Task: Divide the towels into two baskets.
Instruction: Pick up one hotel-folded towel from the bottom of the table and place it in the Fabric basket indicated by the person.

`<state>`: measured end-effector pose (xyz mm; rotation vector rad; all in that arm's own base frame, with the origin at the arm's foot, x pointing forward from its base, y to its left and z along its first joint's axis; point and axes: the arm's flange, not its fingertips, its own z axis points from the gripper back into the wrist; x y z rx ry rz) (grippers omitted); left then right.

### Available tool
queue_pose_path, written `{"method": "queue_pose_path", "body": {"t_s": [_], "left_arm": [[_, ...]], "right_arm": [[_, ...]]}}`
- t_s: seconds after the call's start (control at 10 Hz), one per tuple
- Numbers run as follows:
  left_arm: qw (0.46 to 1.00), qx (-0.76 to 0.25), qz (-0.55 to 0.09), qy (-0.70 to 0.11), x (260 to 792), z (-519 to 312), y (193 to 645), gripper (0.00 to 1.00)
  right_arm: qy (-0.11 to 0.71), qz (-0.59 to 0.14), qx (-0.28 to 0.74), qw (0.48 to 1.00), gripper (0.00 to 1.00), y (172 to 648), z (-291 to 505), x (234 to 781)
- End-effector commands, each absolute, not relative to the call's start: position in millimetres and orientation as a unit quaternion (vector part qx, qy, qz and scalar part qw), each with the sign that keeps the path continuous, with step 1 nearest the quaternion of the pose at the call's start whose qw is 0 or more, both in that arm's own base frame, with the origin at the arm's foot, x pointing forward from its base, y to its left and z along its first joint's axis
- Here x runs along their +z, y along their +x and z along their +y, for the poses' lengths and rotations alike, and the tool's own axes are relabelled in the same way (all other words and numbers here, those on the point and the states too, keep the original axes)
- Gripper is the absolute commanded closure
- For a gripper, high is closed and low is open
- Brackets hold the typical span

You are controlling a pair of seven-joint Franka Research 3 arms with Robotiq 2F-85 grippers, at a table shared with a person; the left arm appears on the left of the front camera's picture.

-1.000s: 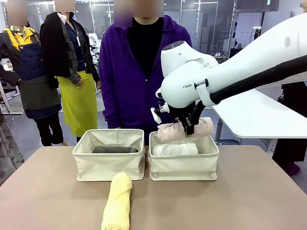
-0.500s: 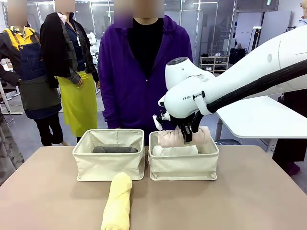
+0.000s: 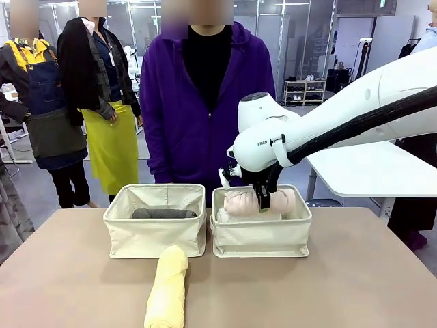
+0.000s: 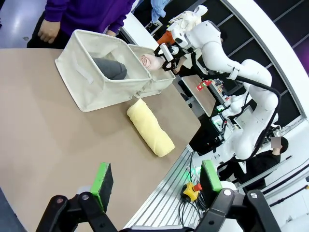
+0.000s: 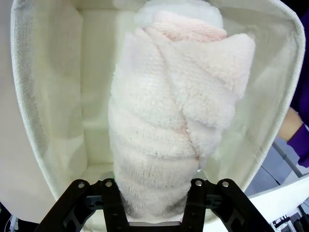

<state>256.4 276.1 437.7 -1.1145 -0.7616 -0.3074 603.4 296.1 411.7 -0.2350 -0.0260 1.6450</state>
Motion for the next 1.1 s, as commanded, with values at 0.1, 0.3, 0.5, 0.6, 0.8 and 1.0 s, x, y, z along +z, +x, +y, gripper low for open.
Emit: {"method": "queue_pose_path", "body": {"t_s": [0.1,0.3,0.5,0.6,0.8,1.0], "left_arm": [[0.766,-0.139,-0.355,-0.517,442.3,276.6,253.4,0.08],[0.766,-0.139,-0.355,-0.517,442.3,276.6,253.4,0.08],[0.766,-0.139,-0.355,-0.517,442.3,276.6,253.4,0.08],[0.766,-0.139,-0.355,-0.517,442.3,276.6,253.4,0.08],[0.766,-0.139,-0.355,-0.517,442.3,276.6,253.4,0.08],[0.766,-0.139,-0.355,-0.517,442.3,276.6,253.4,0.08]], "right_arm": [[-0.072,-0.002,0.728,0.682,0.35,605.0,300.1,411.8],[-0.075,0.000,0.728,0.682,0.12,604.1,299.9,413.9],[-0.074,0.000,0.721,0.689,0.00,602.1,299.7,414.4],[-0.061,-0.013,0.716,0.695,0.00,598.7,295.2,415.6],[-0.081,-0.002,0.725,0.684,0.00,604.1,298.0,410.8],[-0.081,-0.002,0.725,0.684,0.00,604.1,298.0,410.8]]}}
